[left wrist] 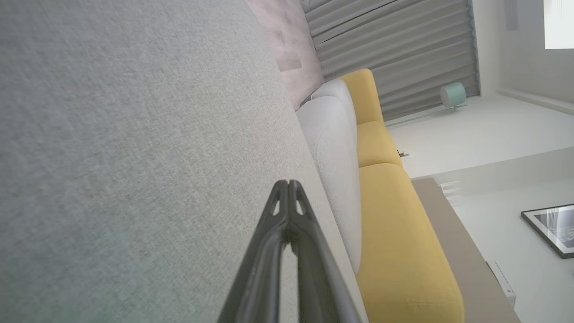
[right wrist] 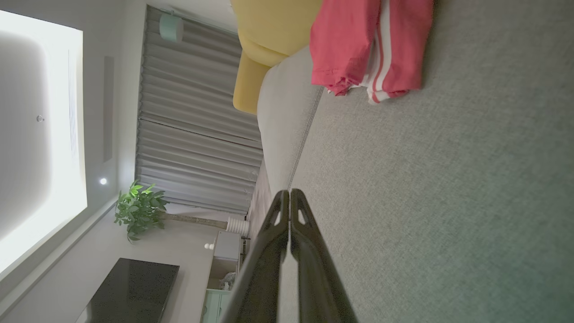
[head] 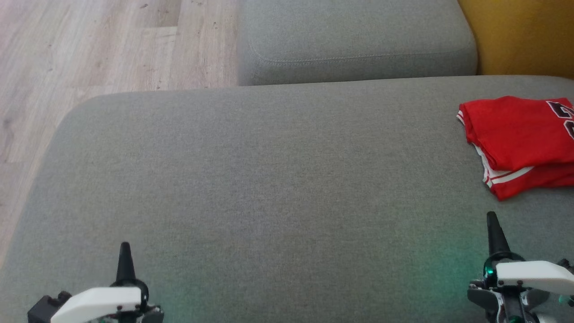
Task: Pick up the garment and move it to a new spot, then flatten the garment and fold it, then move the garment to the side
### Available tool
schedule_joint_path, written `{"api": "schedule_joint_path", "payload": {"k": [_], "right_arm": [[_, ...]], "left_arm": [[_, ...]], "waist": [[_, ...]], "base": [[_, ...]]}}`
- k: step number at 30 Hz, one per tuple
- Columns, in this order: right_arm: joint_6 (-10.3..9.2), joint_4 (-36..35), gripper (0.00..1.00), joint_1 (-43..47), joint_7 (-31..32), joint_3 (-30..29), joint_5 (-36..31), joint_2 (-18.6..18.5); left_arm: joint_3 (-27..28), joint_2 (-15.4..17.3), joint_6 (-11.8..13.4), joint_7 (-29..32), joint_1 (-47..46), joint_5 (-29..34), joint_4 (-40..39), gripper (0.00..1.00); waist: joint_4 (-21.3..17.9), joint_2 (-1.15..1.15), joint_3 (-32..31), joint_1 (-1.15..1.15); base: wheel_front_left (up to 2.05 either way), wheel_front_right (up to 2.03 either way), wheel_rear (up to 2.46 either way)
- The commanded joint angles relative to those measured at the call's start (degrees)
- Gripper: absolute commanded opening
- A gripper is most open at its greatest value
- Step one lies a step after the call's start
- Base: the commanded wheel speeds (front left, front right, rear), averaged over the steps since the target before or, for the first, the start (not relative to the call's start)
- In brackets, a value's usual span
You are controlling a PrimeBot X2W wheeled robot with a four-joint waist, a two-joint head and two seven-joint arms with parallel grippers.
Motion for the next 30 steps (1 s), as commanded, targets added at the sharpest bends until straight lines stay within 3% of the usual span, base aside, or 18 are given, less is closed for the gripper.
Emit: {"api": "schedule_joint_path", "payload": {"k": [1,25,30], "right_arm": [[0.32,-2.3,0.00,-3.6,0.7,0.6,1.8,-0.5],[0.40,-3.2,0.00,-6.6,4.9,-2.1,18.9,-0.5],[0.40,-3.2,0.00,-6.7,5.0,-2.2,19.1,-0.5]], "left_arm": [[2.3,0.1,-0.5,0.5,-4.0,-1.6,-1.9,0.00],[6.3,0.1,-3.3,4.8,-7.2,-18.7,-2.5,0.00],[6.4,0.1,-3.4,4.8,-7.2,-19.0,-2.5,0.00]], "waist": [[0.0,0.00,0.1,0.00],[-0.3,0.00,1.9,0.00],[-0.3,0.00,1.9,0.00]], "base": [[0.00,0.00,0.00],[0.00,0.00,0.00],[0.00,0.00,0.00]]}}
